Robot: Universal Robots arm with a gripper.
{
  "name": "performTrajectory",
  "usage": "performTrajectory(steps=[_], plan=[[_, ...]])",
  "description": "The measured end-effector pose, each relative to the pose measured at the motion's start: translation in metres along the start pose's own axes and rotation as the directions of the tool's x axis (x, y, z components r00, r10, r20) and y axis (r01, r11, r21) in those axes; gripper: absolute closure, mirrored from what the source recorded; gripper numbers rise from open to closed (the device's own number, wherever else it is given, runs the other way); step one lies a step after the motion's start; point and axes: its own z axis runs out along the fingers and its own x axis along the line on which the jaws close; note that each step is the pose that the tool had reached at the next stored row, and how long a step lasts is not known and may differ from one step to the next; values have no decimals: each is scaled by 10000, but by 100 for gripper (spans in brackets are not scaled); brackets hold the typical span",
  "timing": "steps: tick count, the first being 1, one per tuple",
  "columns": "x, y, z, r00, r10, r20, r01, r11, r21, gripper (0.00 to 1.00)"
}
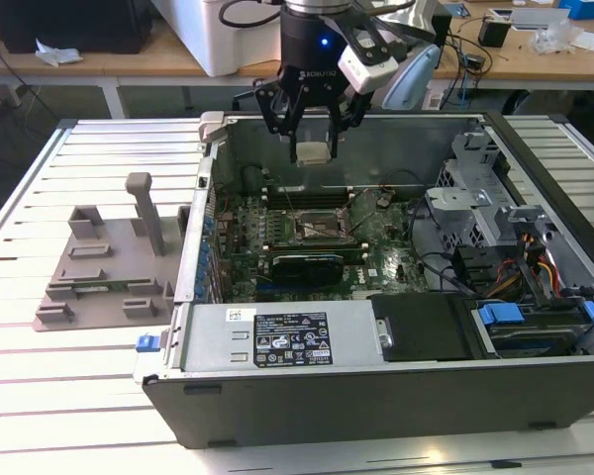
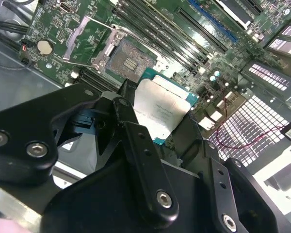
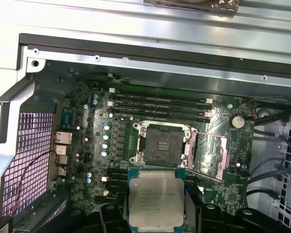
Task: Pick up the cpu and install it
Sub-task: 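Pick up the cpu and move it towards the insertion slot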
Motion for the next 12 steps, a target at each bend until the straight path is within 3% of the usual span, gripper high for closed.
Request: performTrajectory(steps=[12], plan=[[-11,0,38,10000,-1,0,1,10000,0,45]])
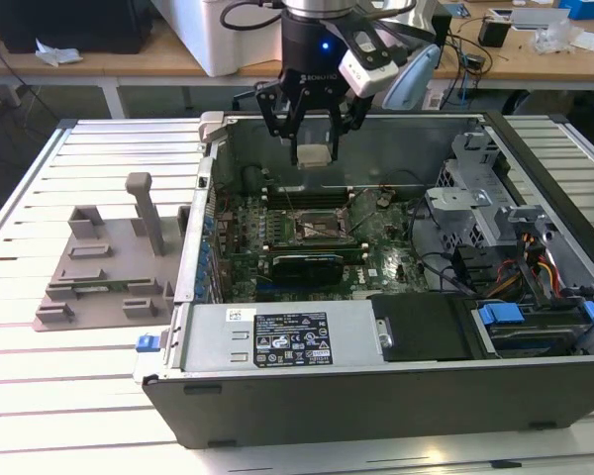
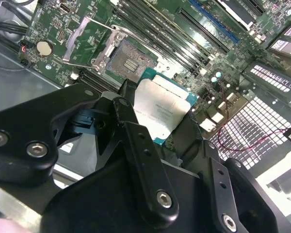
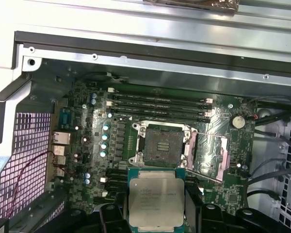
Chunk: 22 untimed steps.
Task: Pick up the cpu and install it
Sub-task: 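Pick up the cpu and move it towards the insertion slot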
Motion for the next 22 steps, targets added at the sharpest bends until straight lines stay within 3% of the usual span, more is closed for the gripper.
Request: performTrajectory(steps=[22], plan=[[-16,0,71,10000,0,0,0,10000,0,45]])
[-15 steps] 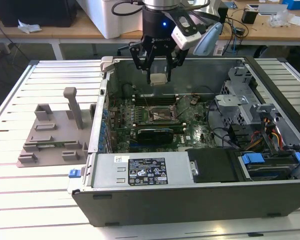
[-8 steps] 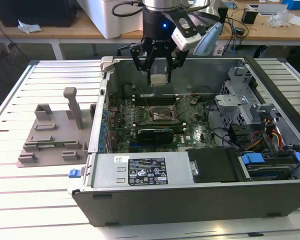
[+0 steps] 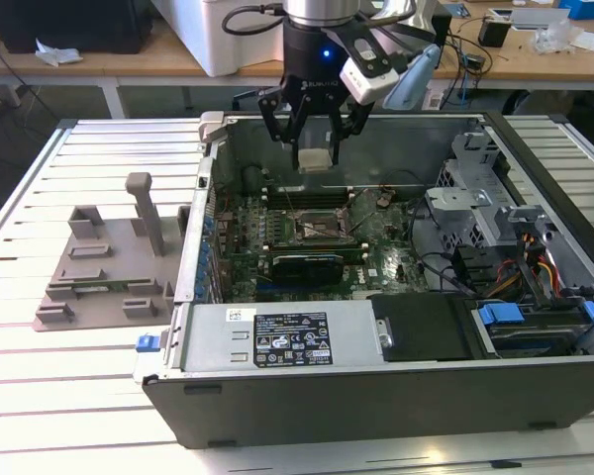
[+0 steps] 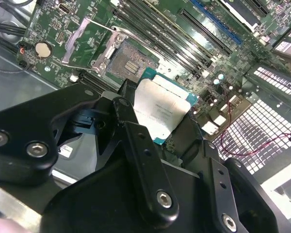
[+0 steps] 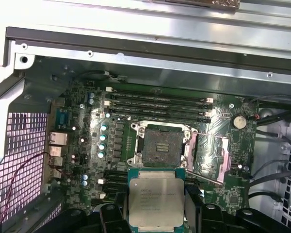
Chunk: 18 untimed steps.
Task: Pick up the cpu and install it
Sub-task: 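Pick up the cpu and move it towards the insertion slot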
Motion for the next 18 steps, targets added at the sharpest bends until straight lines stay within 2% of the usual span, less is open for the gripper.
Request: performTrajectory(steps=[18], plan=[[-10,0,63,10000,1,1,-1,10000,-1,45]])
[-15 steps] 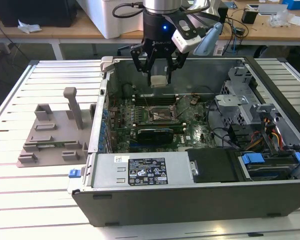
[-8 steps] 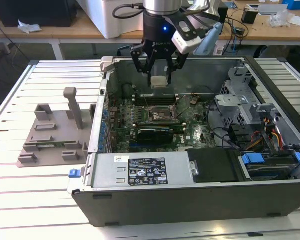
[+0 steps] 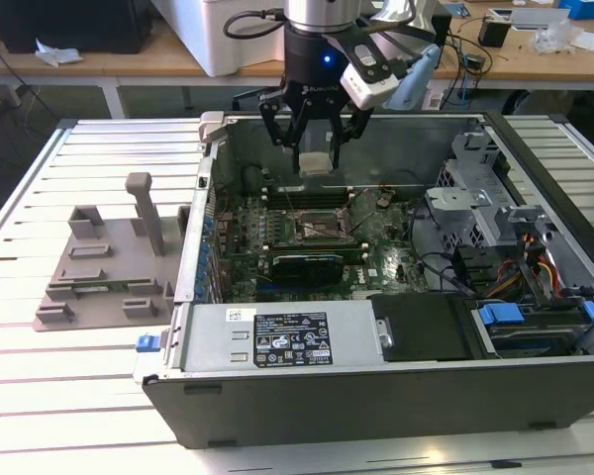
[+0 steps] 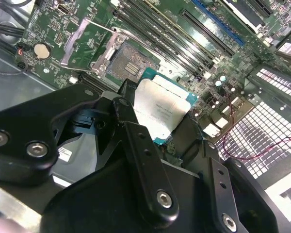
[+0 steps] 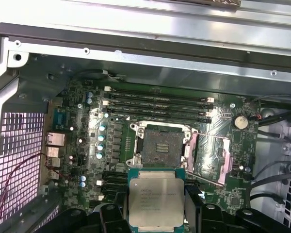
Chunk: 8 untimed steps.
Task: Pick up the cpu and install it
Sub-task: 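Pick up the cpu and move it towards the insertion slot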
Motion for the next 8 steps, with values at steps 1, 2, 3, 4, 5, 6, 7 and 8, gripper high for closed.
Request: performTrajectory(steps=[1,2,3,4,5,6,7,8], plan=[[0,0,6,10000,0,0,0,10000,0,45],[0,0,16,10000,0,0,0,10000,1,45],[0,1,27,10000,0,0,0,10000,-1,45],[0,1,36,10000,-1,0,1,10000,0,45],[-1,3,44,10000,-1,-2,1,10000,2,45],[-8,8,58,10000,-2,-2,2,10000,2,45],[-24,22,78,10000,-1,-5,1,10000,18,45],[-48,41,96,10000,-1,-9,1,10000,45,45]])
